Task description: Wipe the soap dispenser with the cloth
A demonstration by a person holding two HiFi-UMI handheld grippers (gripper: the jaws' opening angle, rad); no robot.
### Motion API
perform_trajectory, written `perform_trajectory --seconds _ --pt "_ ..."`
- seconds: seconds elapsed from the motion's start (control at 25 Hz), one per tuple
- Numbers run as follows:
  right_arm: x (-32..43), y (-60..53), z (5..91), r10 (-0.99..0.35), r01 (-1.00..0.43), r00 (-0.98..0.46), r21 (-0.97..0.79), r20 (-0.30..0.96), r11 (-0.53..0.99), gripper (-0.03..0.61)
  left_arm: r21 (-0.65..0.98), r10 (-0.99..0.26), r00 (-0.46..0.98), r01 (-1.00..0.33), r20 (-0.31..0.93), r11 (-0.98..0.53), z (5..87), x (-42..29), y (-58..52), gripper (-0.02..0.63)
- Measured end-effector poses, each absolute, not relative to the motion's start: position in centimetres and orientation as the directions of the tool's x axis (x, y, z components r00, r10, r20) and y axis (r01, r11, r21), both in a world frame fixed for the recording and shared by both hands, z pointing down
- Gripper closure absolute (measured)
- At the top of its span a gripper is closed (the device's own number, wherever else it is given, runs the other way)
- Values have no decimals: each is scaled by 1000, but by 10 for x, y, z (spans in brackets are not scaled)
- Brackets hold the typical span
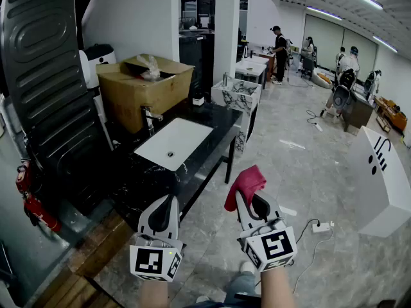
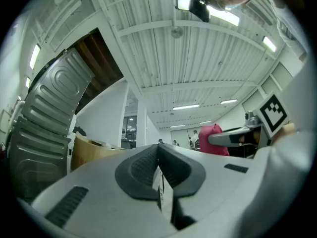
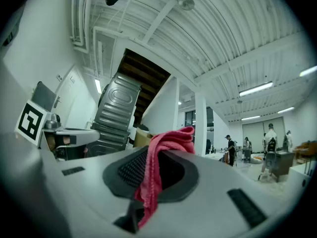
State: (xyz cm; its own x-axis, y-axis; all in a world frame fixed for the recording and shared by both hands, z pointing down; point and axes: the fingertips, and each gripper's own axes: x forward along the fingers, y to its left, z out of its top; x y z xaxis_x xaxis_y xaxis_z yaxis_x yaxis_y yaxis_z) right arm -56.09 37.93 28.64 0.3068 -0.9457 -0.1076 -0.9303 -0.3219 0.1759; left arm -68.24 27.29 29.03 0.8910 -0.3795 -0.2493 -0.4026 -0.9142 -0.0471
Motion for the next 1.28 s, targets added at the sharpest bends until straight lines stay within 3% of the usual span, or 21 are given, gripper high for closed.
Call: perform_trajectory --seconds 0.52,1.04,1.08,1.2,1.28 --pt "-489 345 289 -945 -937 310 134 -105 -323 526 -26 -383 894 -399 -231 -917 298 -606 229 601" --pt "-276 263 293 -969 -965 233 104 -77 -240 526 -16 -395 892 -408 -217 -913 293 -399 153 600" --pt "-260 256 291 -973 -968 219 105 -78 -227 526 -6 -394 893 -405 -217 -914 291 -384 149 579" --pt "-221 240 285 -982 -977 174 115 -71 -181 526 9 -389 898 -396 -207 -918 288 -343 140 415" --pt "-202 230 284 -987 -981 143 120 -67 -151 526 20 -388 901 -392 -194 -920 291 -321 137 369"
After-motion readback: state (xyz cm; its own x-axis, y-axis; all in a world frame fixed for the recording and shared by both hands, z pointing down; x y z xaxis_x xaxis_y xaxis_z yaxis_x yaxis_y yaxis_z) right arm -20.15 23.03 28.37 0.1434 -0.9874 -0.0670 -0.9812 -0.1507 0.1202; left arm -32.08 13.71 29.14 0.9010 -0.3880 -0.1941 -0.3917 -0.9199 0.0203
